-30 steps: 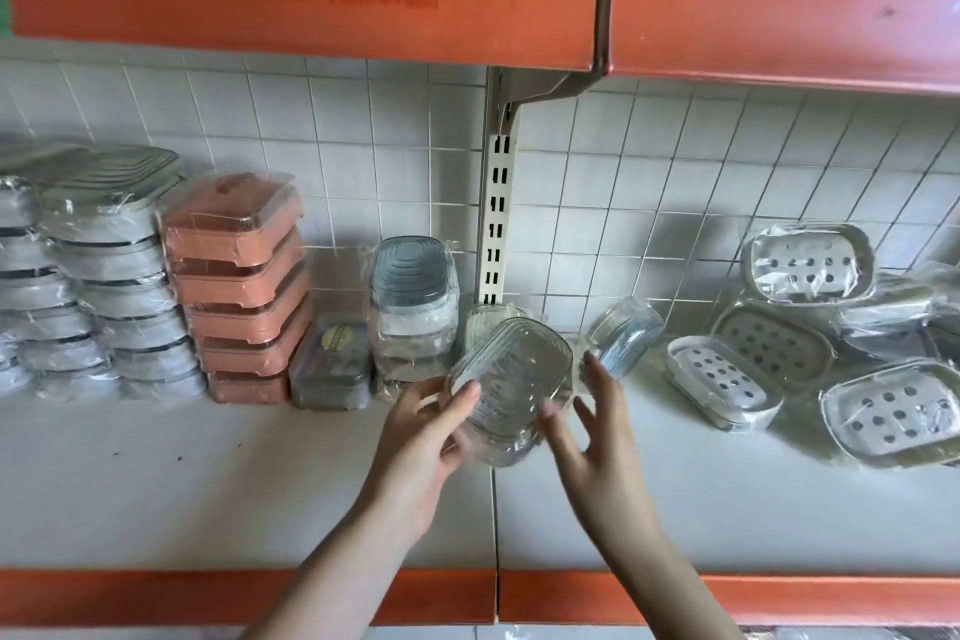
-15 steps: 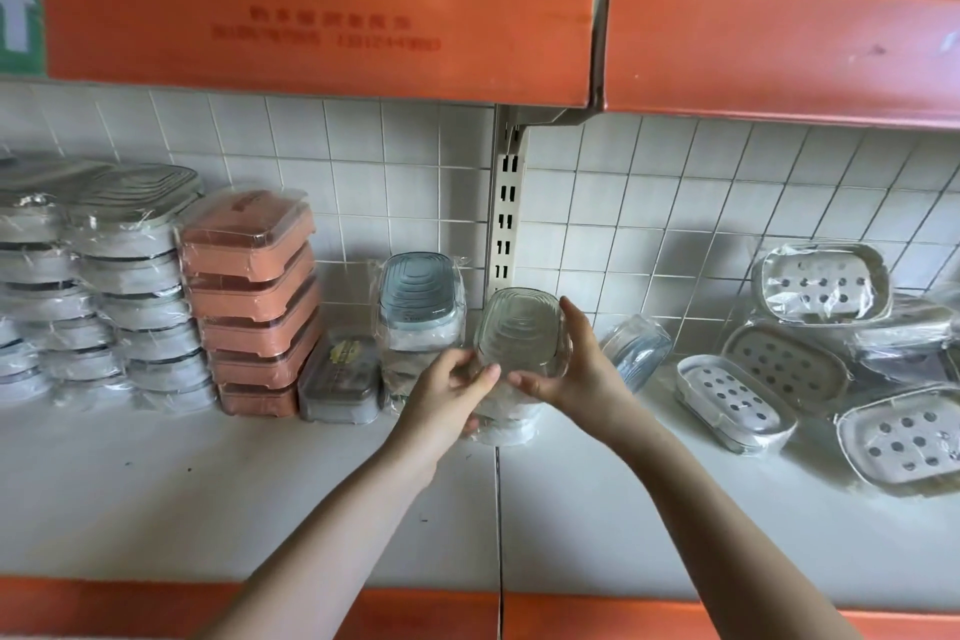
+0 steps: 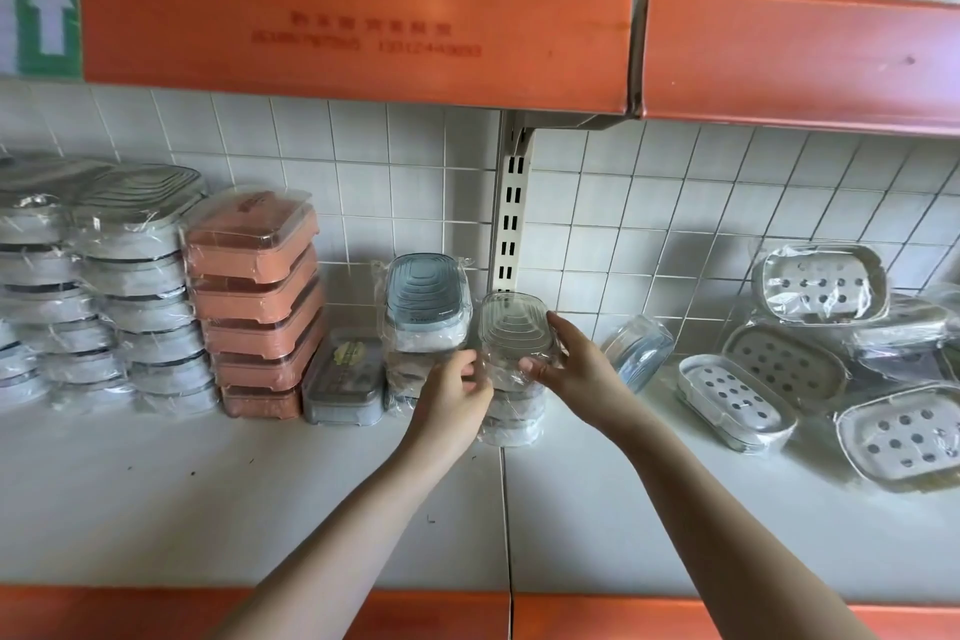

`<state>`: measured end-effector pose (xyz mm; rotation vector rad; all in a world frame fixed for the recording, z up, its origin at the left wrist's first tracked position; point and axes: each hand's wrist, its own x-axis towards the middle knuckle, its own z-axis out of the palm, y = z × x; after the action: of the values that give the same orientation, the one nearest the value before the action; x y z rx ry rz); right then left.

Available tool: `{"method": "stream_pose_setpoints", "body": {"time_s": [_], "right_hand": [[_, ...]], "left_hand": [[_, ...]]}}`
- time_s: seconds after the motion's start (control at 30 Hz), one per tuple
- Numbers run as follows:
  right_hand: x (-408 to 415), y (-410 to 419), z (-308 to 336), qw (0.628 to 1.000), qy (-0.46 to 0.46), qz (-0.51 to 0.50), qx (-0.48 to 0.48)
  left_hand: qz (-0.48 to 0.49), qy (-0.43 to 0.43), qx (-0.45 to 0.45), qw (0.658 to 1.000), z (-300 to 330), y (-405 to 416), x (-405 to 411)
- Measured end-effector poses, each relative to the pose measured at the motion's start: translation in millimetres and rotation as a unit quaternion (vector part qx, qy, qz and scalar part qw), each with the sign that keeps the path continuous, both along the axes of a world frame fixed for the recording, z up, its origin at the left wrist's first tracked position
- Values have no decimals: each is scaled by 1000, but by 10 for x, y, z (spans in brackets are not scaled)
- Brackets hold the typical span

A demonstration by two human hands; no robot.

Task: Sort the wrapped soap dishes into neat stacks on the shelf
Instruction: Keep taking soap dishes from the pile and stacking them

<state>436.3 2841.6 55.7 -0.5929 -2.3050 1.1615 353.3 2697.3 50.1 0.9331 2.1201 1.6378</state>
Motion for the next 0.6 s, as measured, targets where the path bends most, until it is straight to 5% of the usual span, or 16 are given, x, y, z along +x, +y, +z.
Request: {"method": "stream_pose_setpoints", "body": {"time_s": [0.2,0.6], "right_hand": [[-34,-34,-22,996,-29,-52,61],[249,-317,8,979,-31,-156,127]], "left_hand": [[-3,12,-8,1000,-27,-53,10],[-80,192,-36,978,118,-295,82]]}}
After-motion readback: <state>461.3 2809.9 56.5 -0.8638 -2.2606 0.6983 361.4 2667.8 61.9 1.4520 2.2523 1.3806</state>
